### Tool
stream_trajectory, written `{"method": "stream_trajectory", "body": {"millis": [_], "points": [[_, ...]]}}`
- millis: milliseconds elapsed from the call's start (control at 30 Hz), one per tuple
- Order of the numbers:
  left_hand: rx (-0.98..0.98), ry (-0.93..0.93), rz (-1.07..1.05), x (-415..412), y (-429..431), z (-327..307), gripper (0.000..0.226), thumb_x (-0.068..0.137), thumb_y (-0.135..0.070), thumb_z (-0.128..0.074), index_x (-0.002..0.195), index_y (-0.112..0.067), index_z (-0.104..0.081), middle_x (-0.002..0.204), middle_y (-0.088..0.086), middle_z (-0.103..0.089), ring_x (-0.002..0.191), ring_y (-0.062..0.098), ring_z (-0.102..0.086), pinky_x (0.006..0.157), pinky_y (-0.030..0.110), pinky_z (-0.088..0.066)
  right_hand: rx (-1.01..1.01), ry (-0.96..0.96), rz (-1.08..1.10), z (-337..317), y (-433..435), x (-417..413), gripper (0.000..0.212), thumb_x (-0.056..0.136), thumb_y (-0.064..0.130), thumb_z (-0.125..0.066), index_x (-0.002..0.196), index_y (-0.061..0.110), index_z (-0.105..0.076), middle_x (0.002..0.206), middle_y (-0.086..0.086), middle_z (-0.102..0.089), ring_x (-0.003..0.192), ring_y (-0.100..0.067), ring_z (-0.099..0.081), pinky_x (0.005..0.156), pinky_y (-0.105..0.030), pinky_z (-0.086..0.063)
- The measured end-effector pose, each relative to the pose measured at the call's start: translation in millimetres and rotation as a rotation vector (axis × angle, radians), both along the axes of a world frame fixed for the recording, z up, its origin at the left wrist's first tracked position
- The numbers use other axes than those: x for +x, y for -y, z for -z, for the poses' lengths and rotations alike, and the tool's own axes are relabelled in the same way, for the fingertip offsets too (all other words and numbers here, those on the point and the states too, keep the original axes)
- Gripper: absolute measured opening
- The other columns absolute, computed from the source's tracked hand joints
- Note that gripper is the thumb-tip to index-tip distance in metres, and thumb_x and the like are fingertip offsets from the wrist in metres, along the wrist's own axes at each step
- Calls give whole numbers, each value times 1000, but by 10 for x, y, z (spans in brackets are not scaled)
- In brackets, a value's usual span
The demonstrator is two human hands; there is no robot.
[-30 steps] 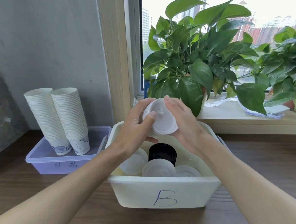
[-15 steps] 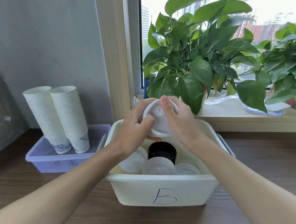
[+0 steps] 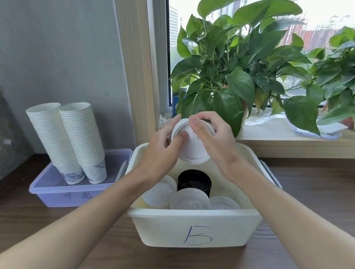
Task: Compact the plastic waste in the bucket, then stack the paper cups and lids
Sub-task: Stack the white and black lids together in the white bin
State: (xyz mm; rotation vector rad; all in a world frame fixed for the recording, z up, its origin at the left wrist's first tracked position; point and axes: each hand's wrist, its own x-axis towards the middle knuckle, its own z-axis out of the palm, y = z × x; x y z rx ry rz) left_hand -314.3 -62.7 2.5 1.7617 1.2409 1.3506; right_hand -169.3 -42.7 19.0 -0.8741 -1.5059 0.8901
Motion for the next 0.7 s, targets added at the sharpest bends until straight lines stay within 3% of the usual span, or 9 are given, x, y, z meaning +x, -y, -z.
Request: {"method": "stream_trajectory", "body": {"millis": [67,167,267,433,600,700], "points": [[-2,-24,31,14,13,9,70,88,-53,-53,150,-23,-41,148,-4,-51,135,11,-49,114,41,-41,55,15,42,8,-3,-11,31,86,46,-62,101,18,-63,92,8,-64,85,-1,-58,76,-14,-46],[14,-26,53,24,29,32,70,85,-41,-65,148,-23,-41,142,-6,-53,125,7,-55,103,27,-48,109,12,71,12,6,-15,30,83,49,-58,97,24,-64,91,13,-64,89,-1,-58,82,-15,-45],[45,-9,63,18,36,15,65,85,-36,-66,145,-19,-47,136,-2,-60,119,10,-61,97,25,-51,124,24,40,27,-17,-1,11,89,40,-58,94,32,-63,92,17,-66,91,2,-58,86,-16,-45],[77,61,94,14,72,-31,52,87,-23,-67,137,-15,-56,125,4,-68,108,11,-66,86,18,-51,208,66,39,41,-29,-16,6,95,35,-55,93,34,-60,89,17,-64,90,-3,-58,84,-18,-44],[59,11,53,-5,38,-16,66,83,-34,-68,145,-20,-49,139,0,-60,124,11,-58,101,25,-48,187,92,18,43,-46,47,12,91,40,-58,97,30,-61,94,14,-65,91,-3,-60,81,-16,-45],[24,-66,68,-23,31,0,68,88,-29,-71,150,-24,-42,146,-9,-53,132,4,-50,108,22,-41,82,131,-72,37,-26,108,30,81,48,-68,102,27,-62,101,11,-65,97,0,-60,80,-11,-45]]}}
